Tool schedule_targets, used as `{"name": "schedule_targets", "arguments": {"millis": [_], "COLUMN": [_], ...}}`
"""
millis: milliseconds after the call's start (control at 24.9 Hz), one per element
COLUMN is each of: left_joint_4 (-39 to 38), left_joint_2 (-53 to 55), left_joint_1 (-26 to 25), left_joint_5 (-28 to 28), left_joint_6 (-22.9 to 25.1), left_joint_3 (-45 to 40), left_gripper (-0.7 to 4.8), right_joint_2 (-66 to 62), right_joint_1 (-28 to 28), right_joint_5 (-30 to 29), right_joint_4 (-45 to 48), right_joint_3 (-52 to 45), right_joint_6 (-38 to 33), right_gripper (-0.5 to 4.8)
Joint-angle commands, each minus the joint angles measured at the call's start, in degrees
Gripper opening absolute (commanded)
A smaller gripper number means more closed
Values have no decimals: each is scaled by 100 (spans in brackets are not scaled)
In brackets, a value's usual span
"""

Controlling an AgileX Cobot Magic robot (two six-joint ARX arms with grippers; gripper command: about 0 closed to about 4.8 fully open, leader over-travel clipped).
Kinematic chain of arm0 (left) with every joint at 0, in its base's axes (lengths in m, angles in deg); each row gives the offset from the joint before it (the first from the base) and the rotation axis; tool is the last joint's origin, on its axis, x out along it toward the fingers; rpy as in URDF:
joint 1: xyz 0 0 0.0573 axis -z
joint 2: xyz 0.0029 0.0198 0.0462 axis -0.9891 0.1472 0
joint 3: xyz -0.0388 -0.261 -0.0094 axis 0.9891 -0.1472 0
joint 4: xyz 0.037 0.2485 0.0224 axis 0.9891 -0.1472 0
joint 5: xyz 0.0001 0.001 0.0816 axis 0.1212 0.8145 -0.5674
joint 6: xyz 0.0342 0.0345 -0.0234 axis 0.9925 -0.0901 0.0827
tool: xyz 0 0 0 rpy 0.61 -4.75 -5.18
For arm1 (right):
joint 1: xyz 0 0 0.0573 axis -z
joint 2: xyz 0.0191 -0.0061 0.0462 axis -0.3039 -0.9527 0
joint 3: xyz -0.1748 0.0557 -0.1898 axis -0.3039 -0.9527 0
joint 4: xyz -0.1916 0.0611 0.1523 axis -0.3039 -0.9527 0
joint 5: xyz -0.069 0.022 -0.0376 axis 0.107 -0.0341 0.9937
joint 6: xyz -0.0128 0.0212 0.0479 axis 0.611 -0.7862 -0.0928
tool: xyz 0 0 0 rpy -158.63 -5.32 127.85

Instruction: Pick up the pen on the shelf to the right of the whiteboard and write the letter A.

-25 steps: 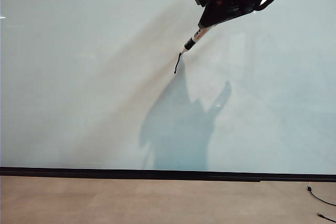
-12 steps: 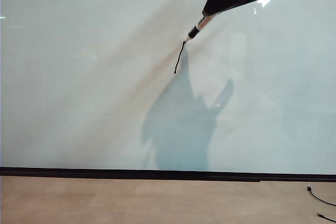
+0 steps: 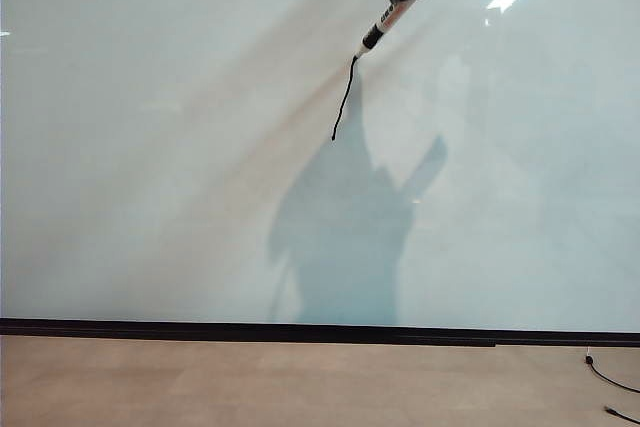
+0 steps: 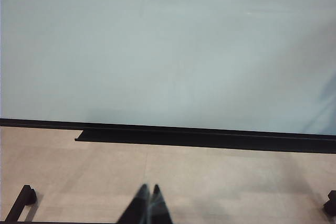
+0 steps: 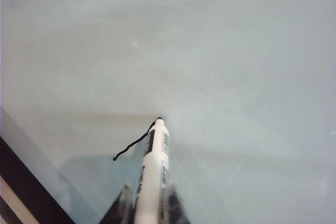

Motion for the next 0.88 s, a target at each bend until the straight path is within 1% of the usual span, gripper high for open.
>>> {"name": "schedule_targets", "arguments": {"millis": [40,601,681,721,762,802,842,882], "left_joint_4": [46,48,48,48,48,48,48,48], "left_joint_2": [2,2,2,2,2,2,2,2], "left_joint_1": [0,0,0,0,0,0,0,0], "left_joint_5": [2,2,2,2,2,4,2,0], "left_joint_6": [24,24,22,24,24,24,24,22], "left_joint_3": [13,13,13,13,13,13,13,13], "left_gripper": [-5,-5,-4,-5,-5,-4,-5,-5], "right_joint_2": [96,232,330,485,706,822,1047,1224], "right_joint_1": [17,17,-7,-105,-308,-398,-581,-671], "right_joint_5": [184,184,-9,-96,20,133,400,531], "right_joint_4": [243,179,-59,-216,-214,-212,-210,-197], "right_joint_3": [57,50,42,-11,-168,-251,-437,-612], "right_joint_6": [37,59,227,343,356,354,317,201], "right_gripper": [-9,-9,-9,-9,-9,-9,-9,-9]}}
